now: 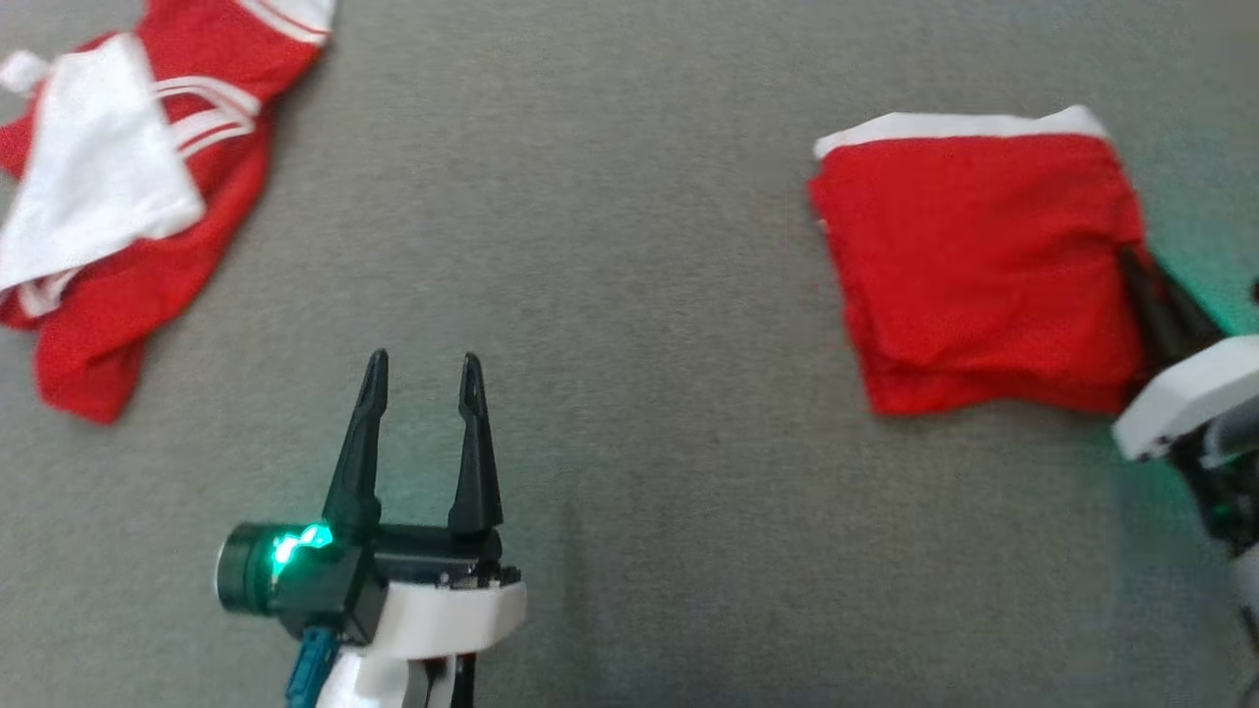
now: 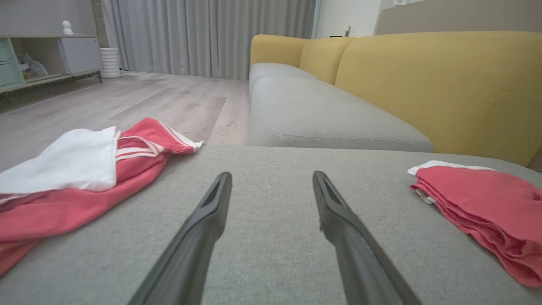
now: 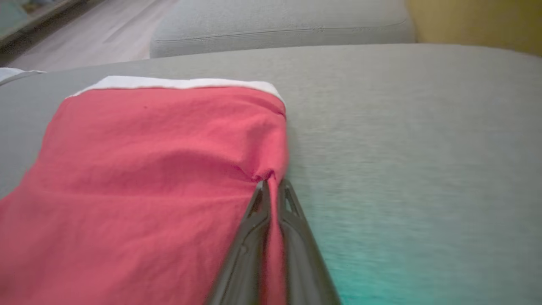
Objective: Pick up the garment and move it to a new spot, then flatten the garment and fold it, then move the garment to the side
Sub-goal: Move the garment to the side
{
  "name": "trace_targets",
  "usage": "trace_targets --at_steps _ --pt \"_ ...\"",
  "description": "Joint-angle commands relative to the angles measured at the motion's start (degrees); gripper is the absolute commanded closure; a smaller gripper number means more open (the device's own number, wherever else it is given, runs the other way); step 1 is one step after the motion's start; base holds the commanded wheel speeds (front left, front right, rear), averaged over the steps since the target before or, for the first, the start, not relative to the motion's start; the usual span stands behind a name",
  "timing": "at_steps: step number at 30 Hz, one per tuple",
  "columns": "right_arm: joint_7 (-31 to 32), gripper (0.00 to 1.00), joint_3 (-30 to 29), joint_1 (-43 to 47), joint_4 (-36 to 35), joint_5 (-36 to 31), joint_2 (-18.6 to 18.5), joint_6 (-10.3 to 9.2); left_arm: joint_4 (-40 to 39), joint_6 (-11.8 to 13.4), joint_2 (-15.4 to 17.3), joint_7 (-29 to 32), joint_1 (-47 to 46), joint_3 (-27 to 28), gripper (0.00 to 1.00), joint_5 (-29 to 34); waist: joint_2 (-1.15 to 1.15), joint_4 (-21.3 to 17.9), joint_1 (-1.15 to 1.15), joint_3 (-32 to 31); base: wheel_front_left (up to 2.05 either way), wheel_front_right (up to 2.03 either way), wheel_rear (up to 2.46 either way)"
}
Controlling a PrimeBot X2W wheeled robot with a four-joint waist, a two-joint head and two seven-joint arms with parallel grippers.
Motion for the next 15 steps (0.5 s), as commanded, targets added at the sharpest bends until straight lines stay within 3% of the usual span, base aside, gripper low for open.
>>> trace_targets --at_steps 1,11,15 --pt "-0.10 1.00 -0.43 -0.88 -1.86 -0.63 -3.53 -0.04 -1.69 -0.36 -0.12 -0.28 -2.29 1.39 0.00 1.06 0.00 -3.35 0.00 2.53 0.00 0.00 0.00" --pt "2.67 1.00 -4.25 -7.70 -1.38 -3.83 -14.81 -0.04 -1.80 -3.59 0.23 -0.28 -8.57 2.39 0.00 5.33 0.00 -11.22 0.00 12.58 0.00 0.00 0.00" --pt "2.43 1.00 -6.54 -11.92 -0.68 -7.11 -16.56 -0.04 -1.80 -4.67 0.76 -0.28 -12.03 2.74 0.00 6.80 0.00 -13.37 0.00 17.25 0.00 0.00 0.00"
